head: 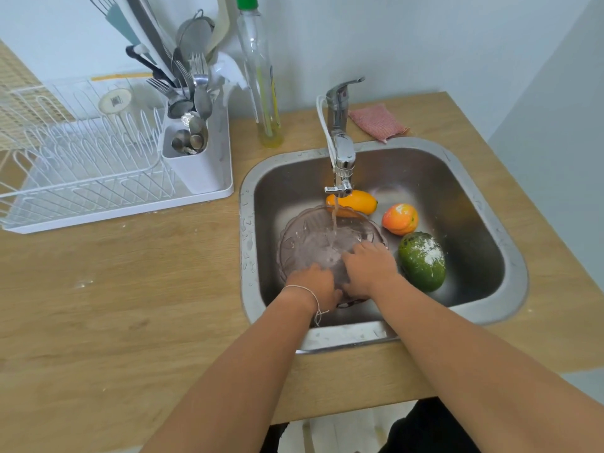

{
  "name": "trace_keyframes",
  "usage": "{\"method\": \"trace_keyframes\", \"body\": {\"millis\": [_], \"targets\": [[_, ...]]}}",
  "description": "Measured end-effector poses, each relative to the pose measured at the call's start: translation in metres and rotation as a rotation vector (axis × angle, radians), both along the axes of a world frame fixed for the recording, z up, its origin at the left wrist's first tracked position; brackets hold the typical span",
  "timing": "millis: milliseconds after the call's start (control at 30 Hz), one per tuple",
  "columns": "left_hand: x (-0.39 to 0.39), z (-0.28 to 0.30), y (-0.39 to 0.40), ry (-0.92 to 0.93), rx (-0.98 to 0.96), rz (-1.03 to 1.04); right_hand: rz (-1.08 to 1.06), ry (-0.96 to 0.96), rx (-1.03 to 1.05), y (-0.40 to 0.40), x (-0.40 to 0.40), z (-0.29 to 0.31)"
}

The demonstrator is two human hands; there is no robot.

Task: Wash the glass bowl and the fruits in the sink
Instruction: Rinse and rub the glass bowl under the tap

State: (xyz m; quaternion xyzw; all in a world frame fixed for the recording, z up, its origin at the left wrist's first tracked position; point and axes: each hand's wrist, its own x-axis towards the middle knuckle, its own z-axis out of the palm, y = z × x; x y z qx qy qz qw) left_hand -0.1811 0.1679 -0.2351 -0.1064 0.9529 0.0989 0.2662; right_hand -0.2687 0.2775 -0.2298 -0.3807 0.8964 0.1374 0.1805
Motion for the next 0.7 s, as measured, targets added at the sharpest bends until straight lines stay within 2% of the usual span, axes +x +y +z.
{"method": "trace_keyframes", "body": {"millis": [67,167,300,400,467,600,700], "targets": [[0.0,-0.002,-0.001,-0.033,0.025,-0.022,-0.013,-0.055,0.065,0.004,-0.005,-0.009],[0.001,-0.007,-0.006,-0.016,-0.067,-0.003,-0.065,-0.096,0.098,0.001,0.0,-0.007],[0.002,-0.011,-0.01,-0.02,-0.206,0.049,-0.201,-0.169,-0.105,-0.005,0.008,0.003],[0.0,-0.005,-0.007,-0.019,-0.139,0.026,-0.115,0.017,-0.118,-0.002,0.001,0.004],[0.0,-0.003,-0.005,-0.04,-0.05,0.016,-0.095,0.046,-0.125,0.001,-0.005,-0.002],[0.001,-0.005,-0.005,-0.055,-0.105,0.027,-0.103,-0.143,0.151,0.004,-0.003,-0.015],[-0.003,-0.005,-0.008,0.015,-0.234,0.078,-0.128,-0.133,0.197,-0.004,0.012,0.0]]}}
